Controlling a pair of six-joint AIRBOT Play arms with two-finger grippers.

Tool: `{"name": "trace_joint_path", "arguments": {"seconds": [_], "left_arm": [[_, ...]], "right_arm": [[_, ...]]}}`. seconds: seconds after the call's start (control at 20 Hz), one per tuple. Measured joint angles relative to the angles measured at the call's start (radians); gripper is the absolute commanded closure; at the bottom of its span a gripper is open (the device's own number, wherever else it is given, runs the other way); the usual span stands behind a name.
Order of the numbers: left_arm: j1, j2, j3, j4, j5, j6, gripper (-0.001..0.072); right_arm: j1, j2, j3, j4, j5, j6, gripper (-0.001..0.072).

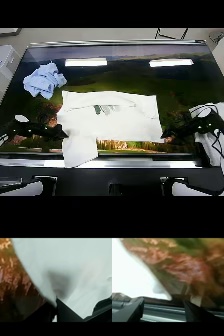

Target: Fold the clothes and pants, and hang the long-sleeved shirts on hangers.

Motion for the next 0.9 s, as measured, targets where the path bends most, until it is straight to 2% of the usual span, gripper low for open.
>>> {"name": "trace_joint_path", "arguments": {"seconds": [0.05, 0.15, 0.2, 0.35, 0.5, 0.65, 0.9], "left_arm": [[0.000, 0.006, 0.000, -0.002, -0.005, 0.002, 0.0685], [-0.001, 0.017, 0.000, -0.002, -0.012, 0.004, 0.0685], [-0.002, 0.024, 0.000, -0.003, -0.014, 0.005, 0.0685], [-0.002, 0.054, 0.023, -0.003, -0.021, 0.006, 0.0687], [-0.002, 0.132, 0.149, -0.003, -0.026, 0.005, 0.0687], [-0.002, 0.257, 0.451, -0.004, -0.017, 0.004, 0.0686], [-0.003, 0.440, 1.048, 0.026, 0.101, 0.005, 0.0686]], "right_arm": [[0.021, 0.000, -0.013, 0.023, -0.018, -0.005, 0.0257], [0.061, 0.000, -0.031, 0.049, -0.086, -0.015, 0.0648], [0.077, -0.001, -0.037, 0.057, -0.117, -0.015, 0.0673], [0.102, 0.007, -0.019, 0.067, -0.138, -0.020, 0.0675], [0.111, 0.072, 0.116, 0.052, -0.115, -0.034, 0.0675], [0.113, 0.185, 0.396, 0.024, -0.116, -0.047, 0.0673], [0.115, 0.427, 0.900, -0.093, -0.237, -0.060, 0.0673]]}}
